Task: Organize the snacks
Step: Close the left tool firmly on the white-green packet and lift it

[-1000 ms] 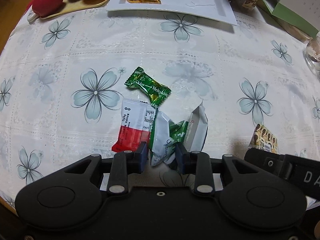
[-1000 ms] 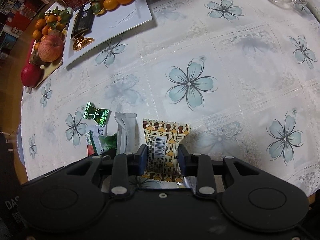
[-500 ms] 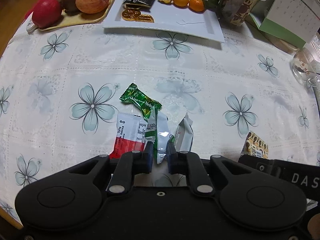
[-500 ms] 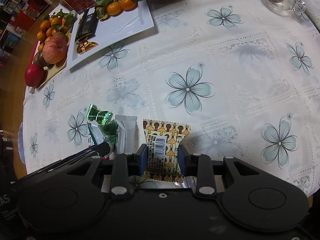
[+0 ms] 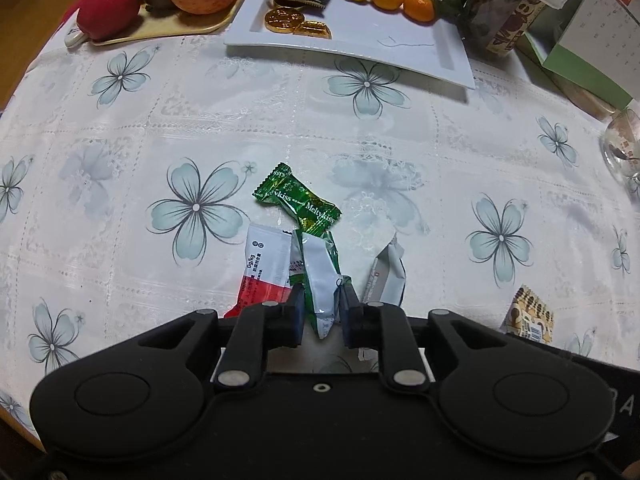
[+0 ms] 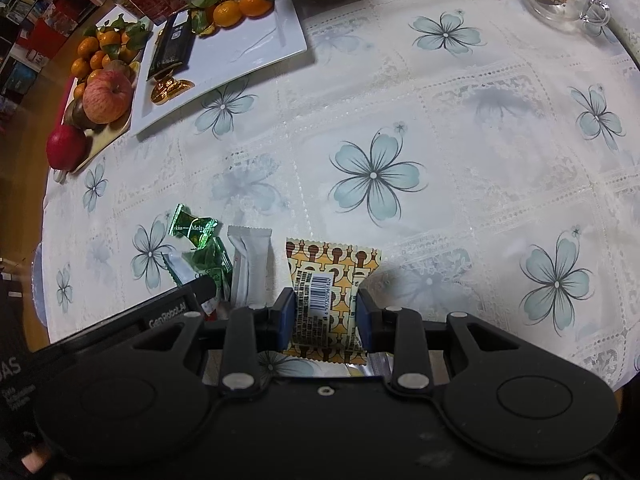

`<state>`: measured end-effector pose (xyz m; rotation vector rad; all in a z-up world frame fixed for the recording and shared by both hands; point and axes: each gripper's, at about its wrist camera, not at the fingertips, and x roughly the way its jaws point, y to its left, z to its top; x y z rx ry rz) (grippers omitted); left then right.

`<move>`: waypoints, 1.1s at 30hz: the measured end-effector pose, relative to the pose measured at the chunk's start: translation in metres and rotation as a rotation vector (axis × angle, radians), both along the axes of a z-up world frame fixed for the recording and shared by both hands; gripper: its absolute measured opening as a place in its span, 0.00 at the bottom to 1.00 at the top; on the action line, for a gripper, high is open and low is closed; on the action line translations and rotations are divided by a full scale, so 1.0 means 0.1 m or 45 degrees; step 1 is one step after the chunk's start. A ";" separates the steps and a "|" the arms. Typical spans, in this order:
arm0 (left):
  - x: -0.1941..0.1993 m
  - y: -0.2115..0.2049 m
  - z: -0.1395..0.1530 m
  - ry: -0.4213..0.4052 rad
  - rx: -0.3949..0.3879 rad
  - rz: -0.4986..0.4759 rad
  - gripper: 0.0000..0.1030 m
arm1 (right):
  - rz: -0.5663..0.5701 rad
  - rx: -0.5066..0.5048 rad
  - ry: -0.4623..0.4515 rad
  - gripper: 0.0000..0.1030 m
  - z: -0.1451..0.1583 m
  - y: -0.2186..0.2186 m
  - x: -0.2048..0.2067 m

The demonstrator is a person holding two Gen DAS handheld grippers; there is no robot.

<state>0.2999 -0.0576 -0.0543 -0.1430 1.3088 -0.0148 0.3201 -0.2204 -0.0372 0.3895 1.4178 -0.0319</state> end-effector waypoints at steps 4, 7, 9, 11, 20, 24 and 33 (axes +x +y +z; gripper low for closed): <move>0.07 -0.02 -0.03 -0.023 0.020 0.014 0.34 | 0.011 -0.007 0.020 0.32 -0.03 0.02 0.01; 0.13 -0.01 -0.04 -0.019 -0.003 0.036 0.34 | 0.020 -0.002 0.017 0.32 -0.02 0.03 0.02; 0.15 -0.01 -0.04 -0.007 -0.020 0.041 0.34 | 0.027 -0.001 0.017 0.32 -0.02 0.03 0.03; 0.16 -0.01 -0.04 -0.015 -0.013 0.048 0.34 | 0.032 -0.003 0.026 0.32 -0.04 0.05 0.04; 0.14 -0.02 0.06 -0.054 -0.048 0.030 0.22 | 0.039 0.024 0.038 0.32 -0.04 0.04 0.02; 0.06 0.03 0.20 -0.086 -0.091 0.019 0.22 | 0.041 0.049 0.010 0.32 0.02 -0.01 0.01; -0.43 0.30 0.58 -0.129 -0.184 0.004 0.22 | 0.037 0.017 -0.084 0.32 0.17 -0.04 -0.05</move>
